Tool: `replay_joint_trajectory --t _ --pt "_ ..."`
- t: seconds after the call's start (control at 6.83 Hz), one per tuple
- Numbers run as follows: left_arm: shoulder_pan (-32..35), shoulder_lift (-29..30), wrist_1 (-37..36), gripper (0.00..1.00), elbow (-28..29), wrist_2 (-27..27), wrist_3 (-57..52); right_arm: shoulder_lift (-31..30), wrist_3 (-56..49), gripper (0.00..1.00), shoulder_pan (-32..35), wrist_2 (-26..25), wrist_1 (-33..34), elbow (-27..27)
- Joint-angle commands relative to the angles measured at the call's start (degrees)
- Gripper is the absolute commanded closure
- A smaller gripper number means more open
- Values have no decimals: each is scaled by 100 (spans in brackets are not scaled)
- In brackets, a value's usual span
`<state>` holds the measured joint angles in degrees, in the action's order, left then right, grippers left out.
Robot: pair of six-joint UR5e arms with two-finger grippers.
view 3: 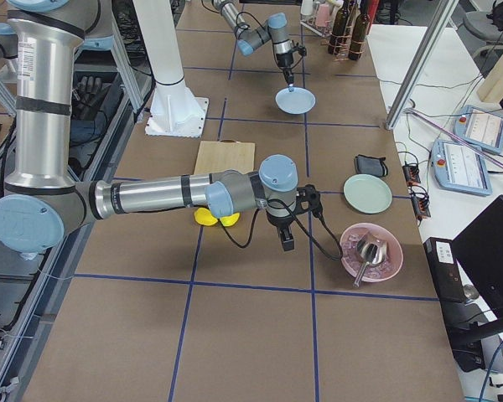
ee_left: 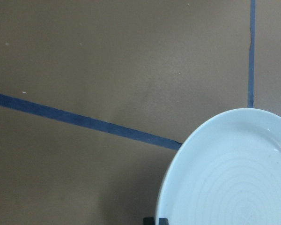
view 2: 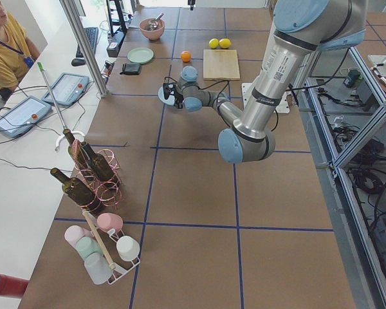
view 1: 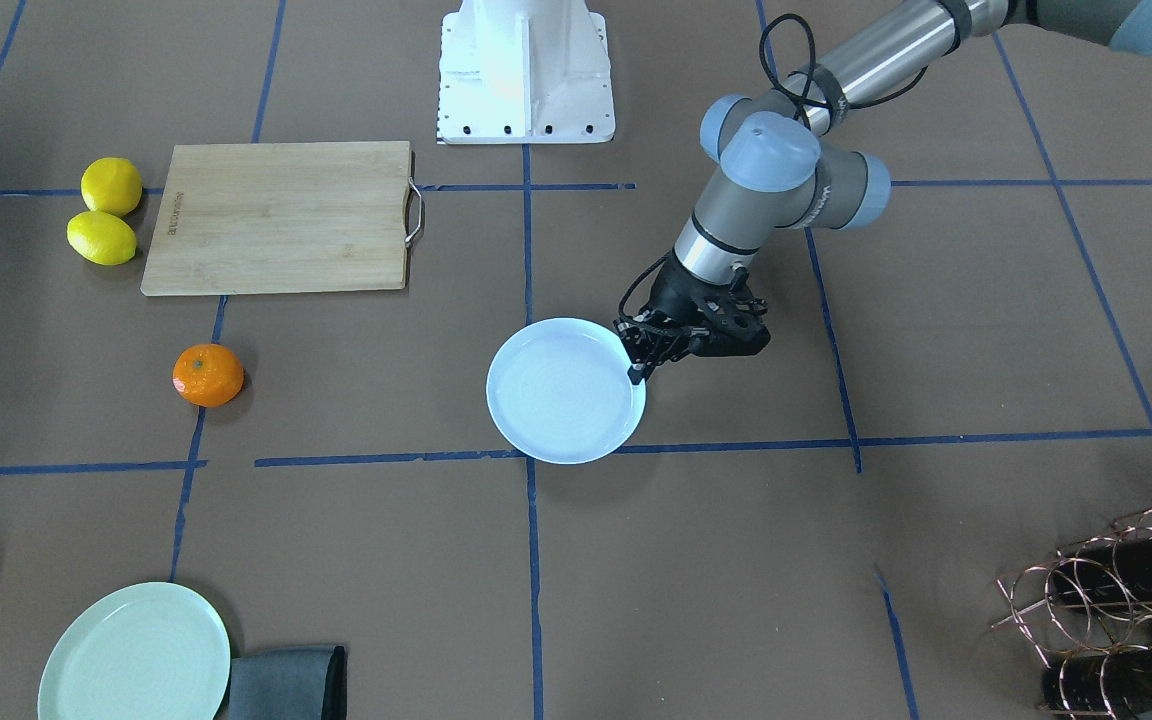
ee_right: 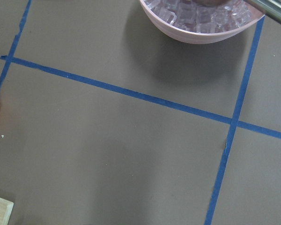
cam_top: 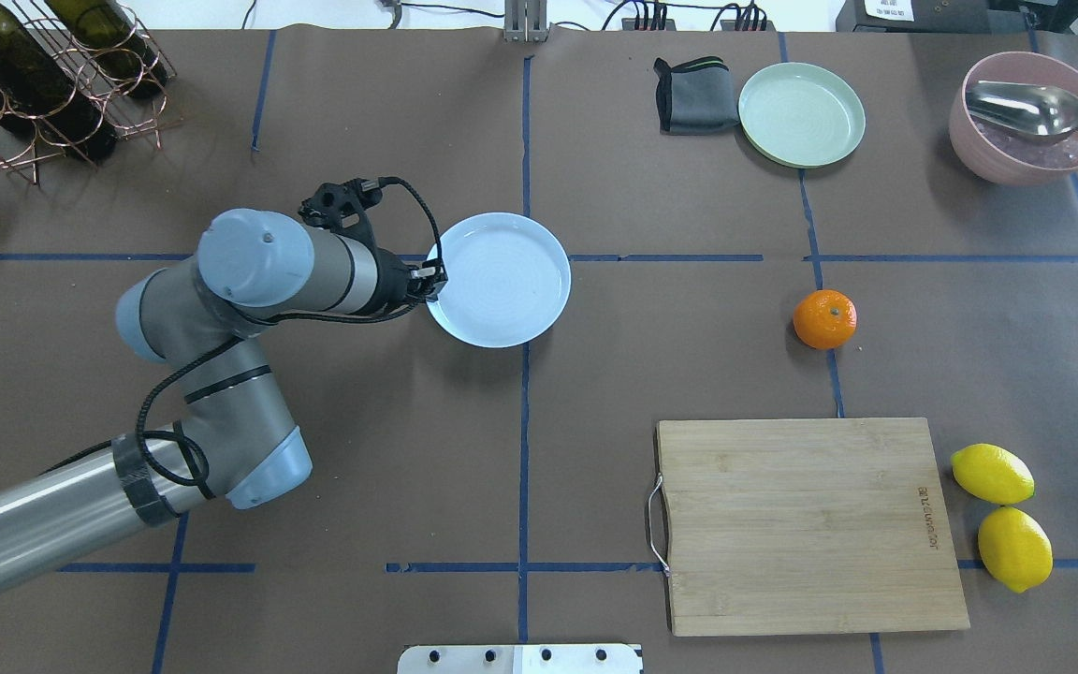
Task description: Pick orange to plate
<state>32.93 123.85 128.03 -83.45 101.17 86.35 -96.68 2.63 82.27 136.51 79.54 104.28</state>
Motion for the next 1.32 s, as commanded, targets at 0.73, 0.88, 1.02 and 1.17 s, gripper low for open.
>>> replay_joint_trajectory --t 0.73,0.88,1.02,1.17 --pt "596 -78 -1669 0 -895 1048 -2061 9 18 0 0 -28 53 -4" --pt "1061 -420 -2171 0 -1440 1463 -3122 9 18 0 -9 -28 61 -4" --pt "1579 -754 -2525 0 -1811 1633 -4238 18 18 0 -18 -28 62 -4" --pt "2150 -1184 -2606 0 -1902 2017 -5345 18 9 0 -18 -28 62 -4"
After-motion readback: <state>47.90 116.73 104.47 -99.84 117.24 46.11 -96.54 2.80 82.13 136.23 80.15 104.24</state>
